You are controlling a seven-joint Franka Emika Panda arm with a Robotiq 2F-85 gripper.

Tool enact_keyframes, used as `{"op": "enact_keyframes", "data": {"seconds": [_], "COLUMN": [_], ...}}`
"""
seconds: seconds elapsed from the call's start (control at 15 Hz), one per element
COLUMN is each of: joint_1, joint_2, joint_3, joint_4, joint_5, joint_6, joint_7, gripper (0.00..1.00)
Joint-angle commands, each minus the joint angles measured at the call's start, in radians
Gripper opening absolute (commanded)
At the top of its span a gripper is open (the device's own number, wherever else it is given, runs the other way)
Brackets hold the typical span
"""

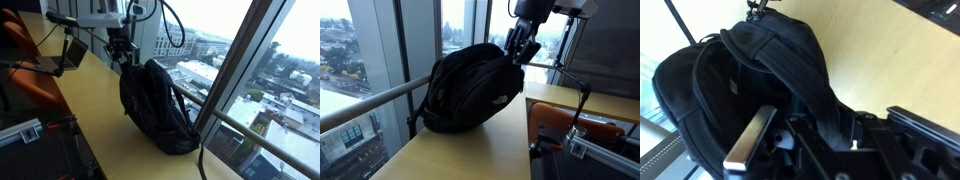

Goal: Put the dark green clothing in the black bag then turn the bag to the right.

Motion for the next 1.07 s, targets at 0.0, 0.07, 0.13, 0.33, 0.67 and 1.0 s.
{"op": "enact_keyframes", "data": {"seconds": [0.0, 0.07, 0.13, 0.33, 0.67, 1.0], "joint_1": [0.029, 0.027, 0.027, 0.036, 0.074, 0.112], "joint_2": [-0.157, -0.169, -0.178, -0.220, -0.205, -0.219], "joint_3": [-0.024, -0.024, -0.027, -0.017, 0.003, 0.018], "joint_4": [0.046, 0.078, 0.115, 0.201, 0.238, 0.198], "joint_5": [0.050, 0.046, 0.050, 0.039, 0.029, 0.028], "joint_6": [-0.130, -0.168, -0.225, -0.372, -0.476, -0.477], "joint_7": [-0.014, -0.004, -0.006, 0.001, 0.022, 0.035], "gripper": [0.01, 0.01, 0.01, 0.01, 0.01, 0.01]}}
